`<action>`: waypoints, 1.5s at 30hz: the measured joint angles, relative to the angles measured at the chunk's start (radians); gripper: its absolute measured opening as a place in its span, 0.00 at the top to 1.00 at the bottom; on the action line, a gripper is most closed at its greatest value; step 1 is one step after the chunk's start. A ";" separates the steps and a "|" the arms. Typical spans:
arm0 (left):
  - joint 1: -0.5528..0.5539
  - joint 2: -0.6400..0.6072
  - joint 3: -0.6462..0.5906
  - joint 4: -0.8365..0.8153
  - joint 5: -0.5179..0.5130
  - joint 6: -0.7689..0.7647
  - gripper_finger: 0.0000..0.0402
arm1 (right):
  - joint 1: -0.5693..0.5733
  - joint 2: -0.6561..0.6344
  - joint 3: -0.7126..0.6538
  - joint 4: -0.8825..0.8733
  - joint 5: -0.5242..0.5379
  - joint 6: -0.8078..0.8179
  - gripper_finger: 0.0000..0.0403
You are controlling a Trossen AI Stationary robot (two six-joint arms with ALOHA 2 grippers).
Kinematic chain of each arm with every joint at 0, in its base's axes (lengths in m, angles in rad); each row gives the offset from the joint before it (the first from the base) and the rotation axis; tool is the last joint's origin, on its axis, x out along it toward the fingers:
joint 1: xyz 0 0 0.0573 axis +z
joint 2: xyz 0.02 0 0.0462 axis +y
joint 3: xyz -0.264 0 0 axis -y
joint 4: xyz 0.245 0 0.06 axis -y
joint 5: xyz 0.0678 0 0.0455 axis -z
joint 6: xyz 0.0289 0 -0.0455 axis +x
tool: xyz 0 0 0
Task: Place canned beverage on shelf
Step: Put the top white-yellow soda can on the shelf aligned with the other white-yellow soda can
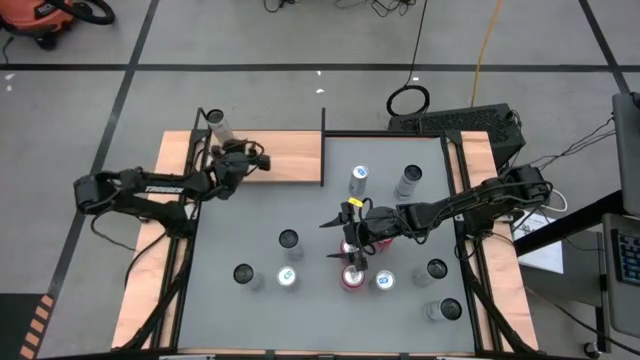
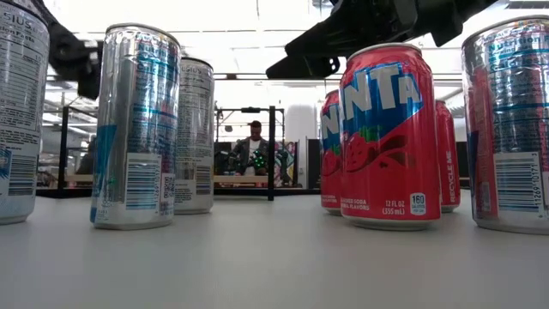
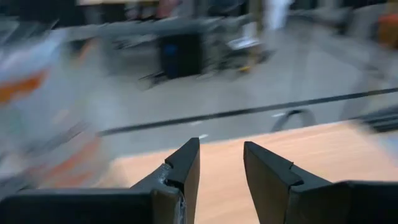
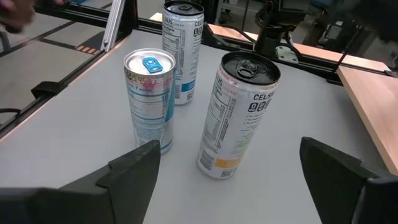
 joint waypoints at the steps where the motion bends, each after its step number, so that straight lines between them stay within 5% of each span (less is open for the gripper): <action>1: -0.027 -0.016 0.021 0.000 0.009 0.026 0.70 | 0.000 0.000 0.000 0.000 0.000 0.000 0.21; 12: -0.316 -0.091 0.209 -0.008 0.030 0.303 0.70 | 0.015 0.000 0.000 0.001 0.007 0.072 0.21; 19: -0.492 -0.090 0.212 -0.046 0.054 0.260 0.70 | 0.058 0.000 0.034 -0.042 0.132 0.141 0.21; 32: -0.702 -0.090 0.212 -0.052 0.052 0.189 0.70 | 0.063 0.014 0.200 -0.149 0.160 0.203 0.19; 45: -0.790 -0.090 0.211 -0.062 0.047 0.208 0.70 | 0.048 0.247 0.420 -0.231 0.214 0.221 0.15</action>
